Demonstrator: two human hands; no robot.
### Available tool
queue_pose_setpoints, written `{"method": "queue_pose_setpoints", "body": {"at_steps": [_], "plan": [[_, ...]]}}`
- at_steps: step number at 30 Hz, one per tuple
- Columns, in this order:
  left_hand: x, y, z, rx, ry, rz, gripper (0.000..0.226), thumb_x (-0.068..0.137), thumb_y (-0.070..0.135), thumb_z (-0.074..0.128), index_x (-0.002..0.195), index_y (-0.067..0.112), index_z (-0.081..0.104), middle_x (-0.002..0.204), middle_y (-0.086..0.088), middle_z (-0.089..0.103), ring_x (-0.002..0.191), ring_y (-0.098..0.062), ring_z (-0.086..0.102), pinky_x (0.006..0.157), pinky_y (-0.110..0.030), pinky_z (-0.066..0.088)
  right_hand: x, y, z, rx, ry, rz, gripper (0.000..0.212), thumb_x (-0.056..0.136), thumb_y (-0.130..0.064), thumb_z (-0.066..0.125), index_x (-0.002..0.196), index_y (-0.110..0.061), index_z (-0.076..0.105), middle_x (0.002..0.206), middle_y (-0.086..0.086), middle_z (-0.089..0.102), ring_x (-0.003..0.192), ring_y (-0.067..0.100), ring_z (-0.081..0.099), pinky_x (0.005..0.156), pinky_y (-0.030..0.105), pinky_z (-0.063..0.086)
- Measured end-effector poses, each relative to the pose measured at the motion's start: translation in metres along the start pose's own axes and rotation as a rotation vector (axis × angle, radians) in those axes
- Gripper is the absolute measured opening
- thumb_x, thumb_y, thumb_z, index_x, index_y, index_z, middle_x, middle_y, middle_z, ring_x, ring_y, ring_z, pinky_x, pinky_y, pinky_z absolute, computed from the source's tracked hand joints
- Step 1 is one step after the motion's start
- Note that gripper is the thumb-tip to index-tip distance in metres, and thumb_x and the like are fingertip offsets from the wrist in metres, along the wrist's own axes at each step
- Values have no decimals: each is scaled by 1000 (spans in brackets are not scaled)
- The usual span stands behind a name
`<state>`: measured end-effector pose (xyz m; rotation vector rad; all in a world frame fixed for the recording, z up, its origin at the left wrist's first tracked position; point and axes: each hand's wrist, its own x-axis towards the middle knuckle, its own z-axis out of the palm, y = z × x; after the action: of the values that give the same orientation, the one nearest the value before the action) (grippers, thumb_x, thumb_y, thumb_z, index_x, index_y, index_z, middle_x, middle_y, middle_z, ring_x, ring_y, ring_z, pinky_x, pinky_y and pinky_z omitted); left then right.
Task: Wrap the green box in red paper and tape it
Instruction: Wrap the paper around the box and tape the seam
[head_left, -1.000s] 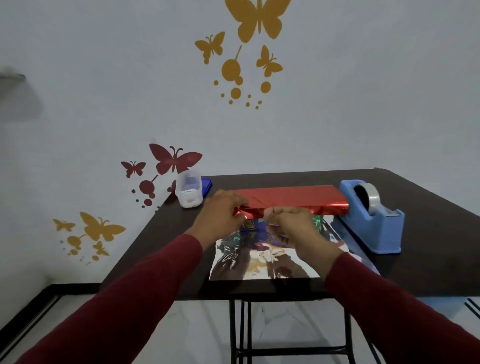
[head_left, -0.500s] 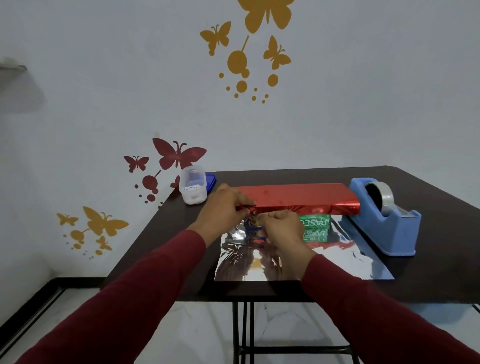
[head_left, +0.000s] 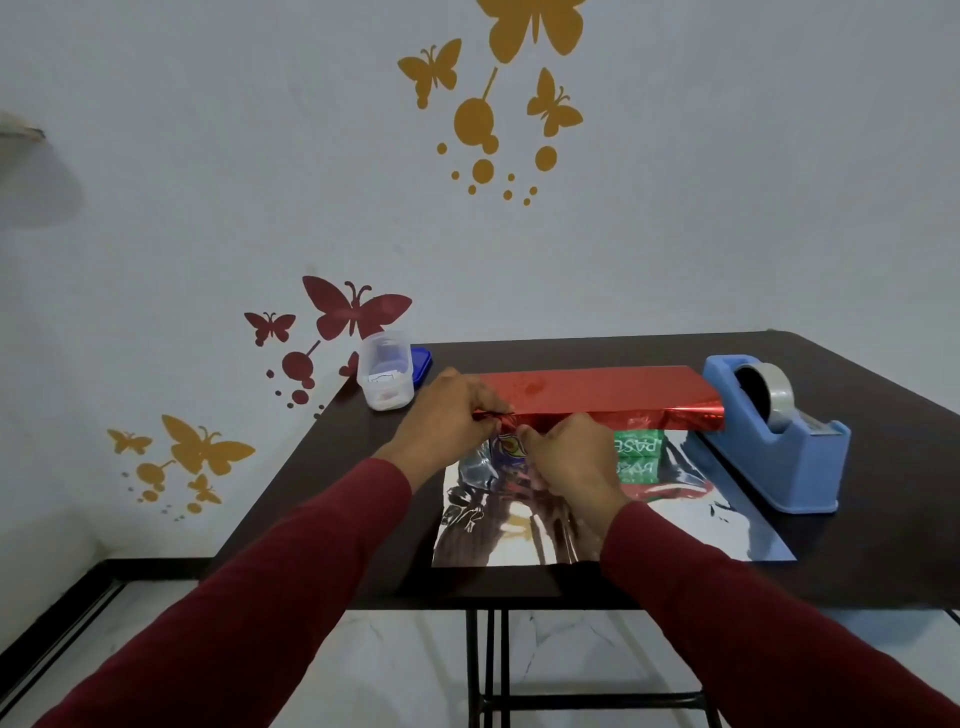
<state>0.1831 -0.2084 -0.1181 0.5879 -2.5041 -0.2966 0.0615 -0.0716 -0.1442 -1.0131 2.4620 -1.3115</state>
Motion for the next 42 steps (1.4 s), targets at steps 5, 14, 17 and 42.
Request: {"method": "queue_pose_setpoints", "body": {"at_steps": [5, 14, 17, 42], "plan": [[1, 0, 0, 15, -1, -4, 32, 84, 23, 81, 113, 35, 79, 110, 15, 75, 105, -18, 58, 98, -40, 48, 2, 0, -10, -289, -11, -183, 38, 93, -34, 74, 63, -16, 58, 61, 1, 59, 62, 25, 65, 60, 29, 48], [0, 1, -1, 0, 2, -27, 30, 84, 23, 81, 110, 36, 80, 110, 15, 74, 103, -15, 56, 95, -39, 50, -2, 7, -13, -343, 32, -268, 46, 94, -38, 71, 59, -13, 55, 60, 4, 61, 58, 27, 63, 60, 35, 55], [0, 1, -1, 4, 2, -30, 30, 84, 24, 81, 111, 37, 79, 109, 17, 74, 102, -14, 58, 97, -39, 50, -2, 4, -17, -376, 25, -290, 45, 94, -37, 70, 60, -11, 54, 60, 5, 58, 58, 28, 62, 61, 37, 55], [-57, 47, -16, -103, -542, 1, 13, 87, 14, 81, 99, 18, 83, 99, 9, 77, 85, 3, 67, 77, -12, 49, -38, 26, -93, 154, -245, -238, 33, 89, -39, 78, 76, -9, 76, 70, 2, 76, 54, 6, 66, 49, 12, 44]]}}
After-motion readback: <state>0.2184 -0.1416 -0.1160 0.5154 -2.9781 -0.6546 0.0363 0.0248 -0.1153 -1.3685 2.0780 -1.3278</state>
